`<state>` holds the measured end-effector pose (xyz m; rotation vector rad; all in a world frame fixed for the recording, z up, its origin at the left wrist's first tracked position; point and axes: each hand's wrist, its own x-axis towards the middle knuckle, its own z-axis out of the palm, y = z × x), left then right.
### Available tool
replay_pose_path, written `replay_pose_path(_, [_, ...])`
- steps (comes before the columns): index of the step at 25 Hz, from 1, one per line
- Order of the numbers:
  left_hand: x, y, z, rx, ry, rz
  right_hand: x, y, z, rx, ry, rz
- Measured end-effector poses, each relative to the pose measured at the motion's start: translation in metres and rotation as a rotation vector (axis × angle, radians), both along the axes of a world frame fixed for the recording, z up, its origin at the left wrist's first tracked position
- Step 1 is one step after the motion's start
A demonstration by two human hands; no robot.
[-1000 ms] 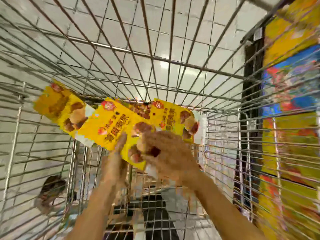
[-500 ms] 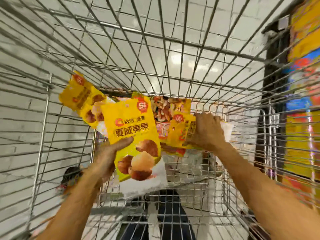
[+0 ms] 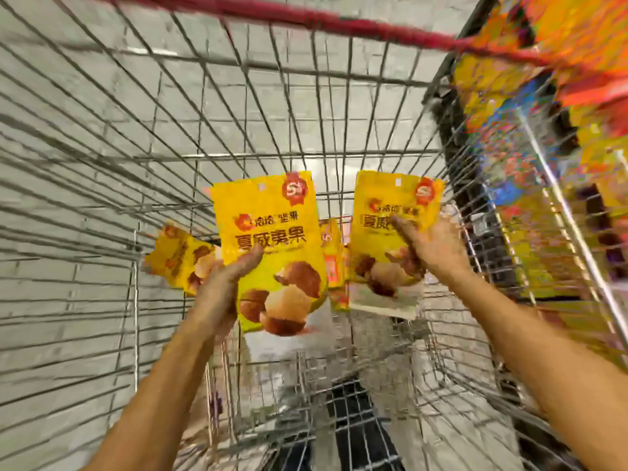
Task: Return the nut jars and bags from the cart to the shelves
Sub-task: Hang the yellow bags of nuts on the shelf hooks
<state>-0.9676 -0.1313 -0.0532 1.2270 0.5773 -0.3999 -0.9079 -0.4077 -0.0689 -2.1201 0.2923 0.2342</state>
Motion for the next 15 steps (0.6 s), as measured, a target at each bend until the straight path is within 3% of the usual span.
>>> replay_pose_path(4, [0.010,-0.026,0.134,-0.006,-0.159,-0.167,-0.076,-0.020,0.160,0.118,-0.299,-0.304])
replay_pose_path(8, [-0.012,-0.109,0.254,-0.094,-0.403,-0.391,-0.189,-0.064,0.285,0.161,-0.545,-0.686])
replay_pose_path(11, [-0.059,-0.187,0.318,-0.172,-0.558,-0.542,-0.287,-0.106,0.342,0.161,-0.730,-0.995])
replay_pose_path(15, [-0.143,-0.298,0.366,-0.268,-0.671,-0.752,-0.418,-0.148,0.391,0.005,-0.826,-1.274])
